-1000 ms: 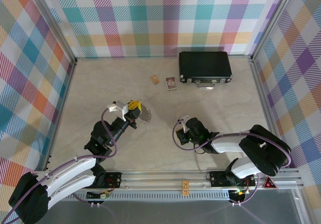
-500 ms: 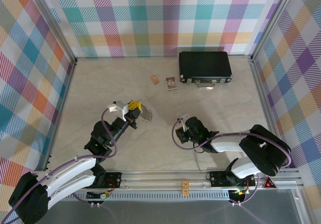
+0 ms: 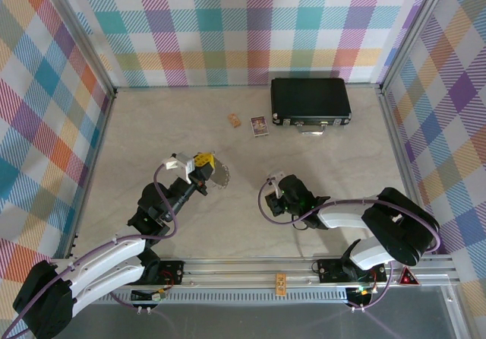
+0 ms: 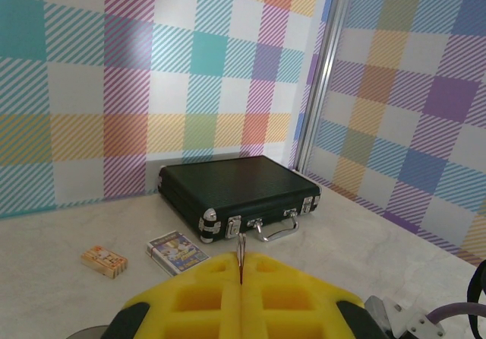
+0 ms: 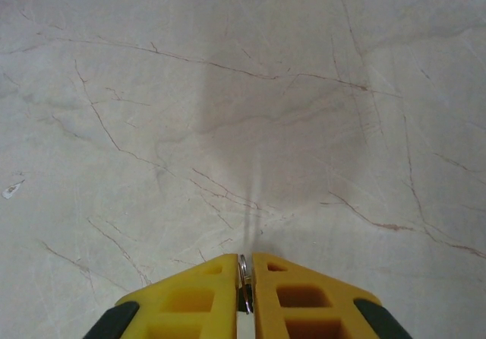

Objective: Put the keys on the keyring

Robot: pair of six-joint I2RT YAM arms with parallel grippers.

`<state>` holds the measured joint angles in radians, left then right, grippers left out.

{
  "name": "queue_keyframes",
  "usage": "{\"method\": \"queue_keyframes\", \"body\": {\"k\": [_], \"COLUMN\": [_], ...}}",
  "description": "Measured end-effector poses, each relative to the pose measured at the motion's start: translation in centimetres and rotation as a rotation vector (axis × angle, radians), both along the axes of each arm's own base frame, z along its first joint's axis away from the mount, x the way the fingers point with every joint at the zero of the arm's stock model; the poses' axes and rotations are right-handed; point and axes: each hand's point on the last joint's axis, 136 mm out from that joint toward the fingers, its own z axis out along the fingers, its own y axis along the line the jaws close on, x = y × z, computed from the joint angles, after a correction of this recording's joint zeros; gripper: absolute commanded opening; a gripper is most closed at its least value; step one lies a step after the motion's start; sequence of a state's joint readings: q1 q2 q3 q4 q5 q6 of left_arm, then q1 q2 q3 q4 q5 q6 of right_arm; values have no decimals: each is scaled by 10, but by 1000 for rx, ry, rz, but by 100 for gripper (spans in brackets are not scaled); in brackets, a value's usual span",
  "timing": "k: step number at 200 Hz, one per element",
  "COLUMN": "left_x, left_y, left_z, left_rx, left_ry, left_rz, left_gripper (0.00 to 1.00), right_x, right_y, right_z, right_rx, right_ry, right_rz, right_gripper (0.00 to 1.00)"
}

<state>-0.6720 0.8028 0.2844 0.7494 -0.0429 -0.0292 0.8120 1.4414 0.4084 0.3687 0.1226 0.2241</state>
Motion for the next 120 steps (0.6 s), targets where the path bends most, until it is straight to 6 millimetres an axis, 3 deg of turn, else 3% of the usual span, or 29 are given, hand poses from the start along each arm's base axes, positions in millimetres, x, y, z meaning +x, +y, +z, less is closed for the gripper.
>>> {"method": "queue_keyframes", "body": {"k": [57, 120], "left_x": [0, 0], "left_y": [0, 0], "left_z": [-4, -4], "left_rx": [10, 10], "left_ry": [13, 13], "left_rz": [0, 0], "left_gripper": [0, 0], "right_x": [-1, -1], "right_y": [-1, -3], "right_z": [-2, 3], "right_rx": [-7, -73], "right_ry": [6, 59], "right_rz": [1, -2], "right_gripper": [0, 0]}}
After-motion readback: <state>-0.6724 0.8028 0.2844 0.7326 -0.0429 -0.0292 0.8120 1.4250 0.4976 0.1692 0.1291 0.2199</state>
